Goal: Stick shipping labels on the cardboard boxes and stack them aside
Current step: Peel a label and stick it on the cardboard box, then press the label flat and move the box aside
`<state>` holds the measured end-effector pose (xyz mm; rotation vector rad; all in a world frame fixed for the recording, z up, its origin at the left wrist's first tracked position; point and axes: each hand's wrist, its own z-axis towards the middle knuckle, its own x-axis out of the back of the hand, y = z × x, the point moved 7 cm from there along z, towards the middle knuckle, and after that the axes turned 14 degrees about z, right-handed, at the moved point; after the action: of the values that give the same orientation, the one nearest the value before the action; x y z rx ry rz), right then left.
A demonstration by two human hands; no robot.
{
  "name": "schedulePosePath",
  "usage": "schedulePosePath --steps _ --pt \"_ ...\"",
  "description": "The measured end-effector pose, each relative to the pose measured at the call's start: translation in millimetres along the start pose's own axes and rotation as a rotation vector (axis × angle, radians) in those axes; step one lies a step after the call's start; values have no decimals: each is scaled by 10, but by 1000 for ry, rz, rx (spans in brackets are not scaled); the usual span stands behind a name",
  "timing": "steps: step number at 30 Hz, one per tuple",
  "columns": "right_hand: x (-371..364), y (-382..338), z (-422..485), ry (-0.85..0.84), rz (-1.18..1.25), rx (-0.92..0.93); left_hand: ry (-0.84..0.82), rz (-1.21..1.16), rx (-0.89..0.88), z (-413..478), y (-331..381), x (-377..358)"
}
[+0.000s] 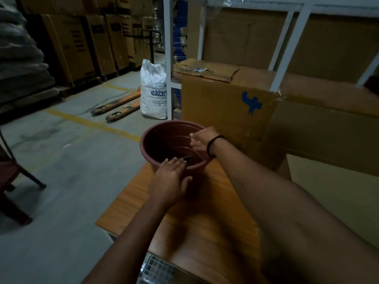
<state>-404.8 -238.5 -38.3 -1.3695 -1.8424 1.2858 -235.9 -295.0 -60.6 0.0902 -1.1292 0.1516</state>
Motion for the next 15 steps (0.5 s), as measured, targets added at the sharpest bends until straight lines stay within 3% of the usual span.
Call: schedulePosePath --steps 8,12,15 --pt "1013 -97 -600 58 151 76 112 -157 -187 98 708 -13" --pt "1755 -76 -1080 160 240 163 40 -297 -289 144 1292 -75" --pt "2386 -33 -1525 352 106 307 -124 -420 -366 141 1796 -97"
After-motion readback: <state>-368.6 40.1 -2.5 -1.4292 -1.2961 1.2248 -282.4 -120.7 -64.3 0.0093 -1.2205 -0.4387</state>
